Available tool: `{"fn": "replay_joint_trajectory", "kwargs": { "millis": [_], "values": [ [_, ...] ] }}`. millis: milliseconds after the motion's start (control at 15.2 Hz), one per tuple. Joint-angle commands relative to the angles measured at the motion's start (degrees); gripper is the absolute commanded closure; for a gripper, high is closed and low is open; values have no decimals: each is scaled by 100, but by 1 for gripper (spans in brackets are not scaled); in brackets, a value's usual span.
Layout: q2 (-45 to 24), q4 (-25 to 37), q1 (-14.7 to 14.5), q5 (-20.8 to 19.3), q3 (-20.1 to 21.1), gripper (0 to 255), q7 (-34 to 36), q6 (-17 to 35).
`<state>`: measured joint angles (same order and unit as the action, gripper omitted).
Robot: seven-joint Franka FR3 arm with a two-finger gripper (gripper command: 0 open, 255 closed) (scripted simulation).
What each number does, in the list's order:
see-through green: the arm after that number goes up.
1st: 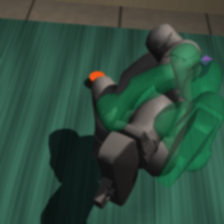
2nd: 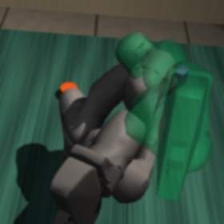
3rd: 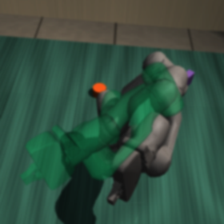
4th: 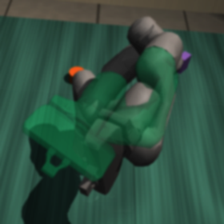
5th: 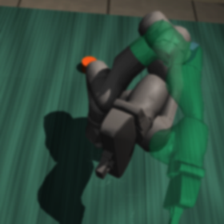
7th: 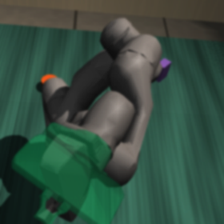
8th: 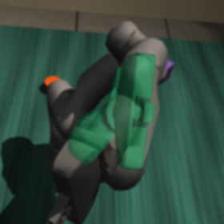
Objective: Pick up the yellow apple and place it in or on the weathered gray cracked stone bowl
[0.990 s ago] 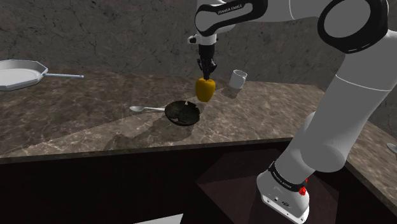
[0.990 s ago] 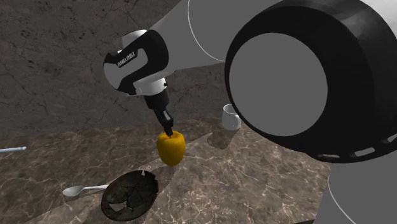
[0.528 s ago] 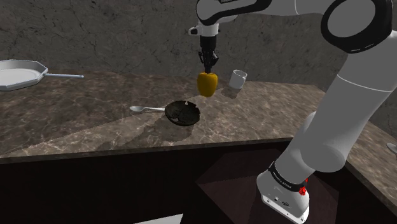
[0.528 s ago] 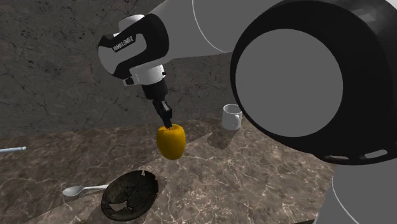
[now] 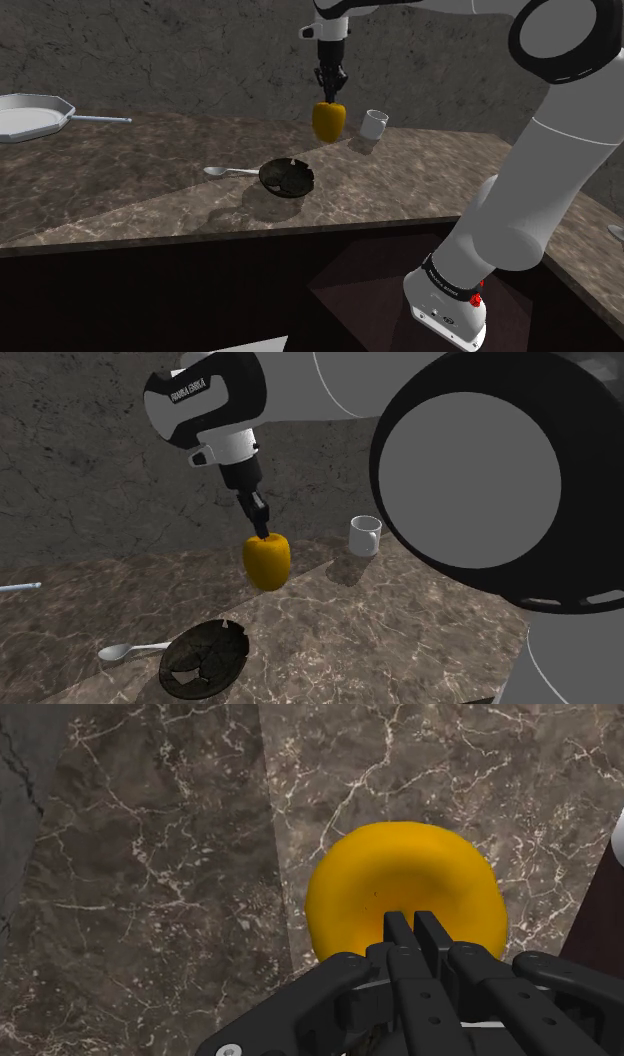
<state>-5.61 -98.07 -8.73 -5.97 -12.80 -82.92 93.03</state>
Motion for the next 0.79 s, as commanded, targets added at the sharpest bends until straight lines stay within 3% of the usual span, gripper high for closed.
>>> {"fn": "replay_joint_trajectory", "kwargs": {
  "millis": [0,198,726],
  "values": [
    [-5,174,1,1,-1,255,-19,-170],
    [-8,332,0,2,-1,255,-35,-324],
    [342,453,-544,100,471,255,931,-891]
  ]
}}
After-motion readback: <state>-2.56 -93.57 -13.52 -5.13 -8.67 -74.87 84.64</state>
